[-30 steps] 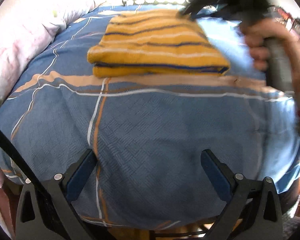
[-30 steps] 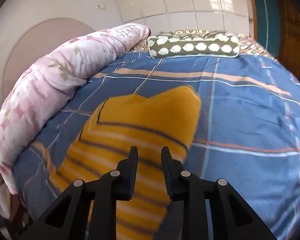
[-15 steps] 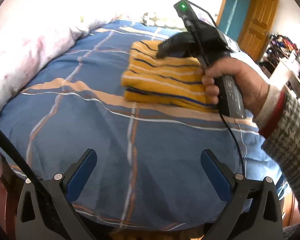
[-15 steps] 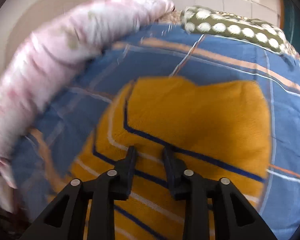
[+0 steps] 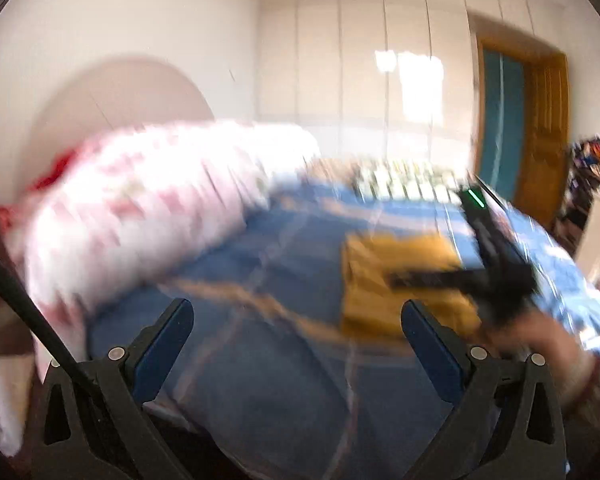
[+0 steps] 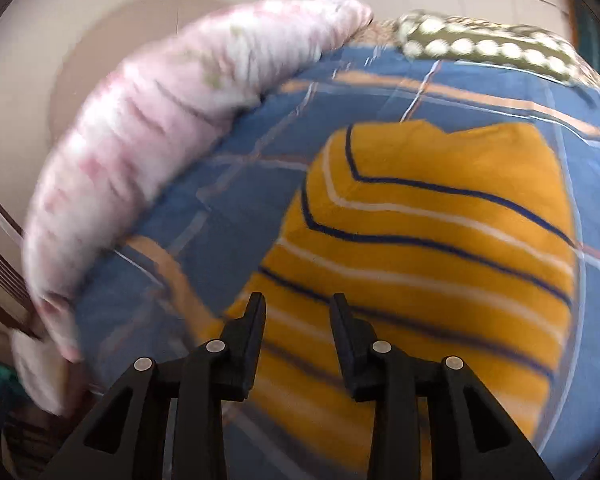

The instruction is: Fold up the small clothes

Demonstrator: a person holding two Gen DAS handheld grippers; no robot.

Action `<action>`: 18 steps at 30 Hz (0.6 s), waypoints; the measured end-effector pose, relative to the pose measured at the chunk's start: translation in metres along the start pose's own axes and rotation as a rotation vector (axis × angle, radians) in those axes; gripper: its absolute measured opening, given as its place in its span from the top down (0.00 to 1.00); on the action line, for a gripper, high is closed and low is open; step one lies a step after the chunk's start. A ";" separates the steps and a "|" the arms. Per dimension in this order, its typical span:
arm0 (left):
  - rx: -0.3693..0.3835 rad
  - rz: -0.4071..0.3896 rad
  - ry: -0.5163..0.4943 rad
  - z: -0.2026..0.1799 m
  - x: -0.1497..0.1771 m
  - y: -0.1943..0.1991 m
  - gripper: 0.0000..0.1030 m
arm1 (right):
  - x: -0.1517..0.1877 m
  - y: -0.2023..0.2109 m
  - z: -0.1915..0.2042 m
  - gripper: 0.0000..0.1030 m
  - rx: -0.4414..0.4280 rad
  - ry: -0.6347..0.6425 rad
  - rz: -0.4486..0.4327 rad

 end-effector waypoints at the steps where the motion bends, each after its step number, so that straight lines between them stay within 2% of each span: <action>1: 0.004 -0.026 0.004 0.001 -0.007 0.005 0.00 | 0.006 0.016 -0.002 0.63 0.030 0.004 -0.025; 4: 0.059 -0.073 -0.006 -0.007 -0.026 0.016 0.00 | 0.033 0.057 -0.011 0.59 0.133 -0.003 -0.067; 7: 0.101 -0.050 -0.069 -0.031 -0.034 0.019 0.00 | 0.061 0.096 -0.027 0.54 0.212 -0.039 -0.093; 9: 0.169 -0.007 -0.100 -0.050 -0.030 0.018 0.00 | 0.083 0.117 -0.039 0.51 0.278 -0.069 -0.095; 13: 0.237 0.093 -0.126 -0.082 -0.006 0.020 0.00 | 0.115 0.146 -0.069 0.50 0.357 -0.143 -0.091; 18: 0.239 0.167 -0.170 -0.098 0.022 0.020 0.00 | 0.139 0.165 -0.089 0.49 0.407 -0.207 -0.100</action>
Point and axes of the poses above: each gripper's, at about its wrist camera, not at the fingertips, and y roughly against the way its jaws point, z to its left, x to its underside, the point moved 8 cm from there along -y, roughly the way its jaws point, and after that the axes turned 5 degrees about y, right-handed, at the moved point
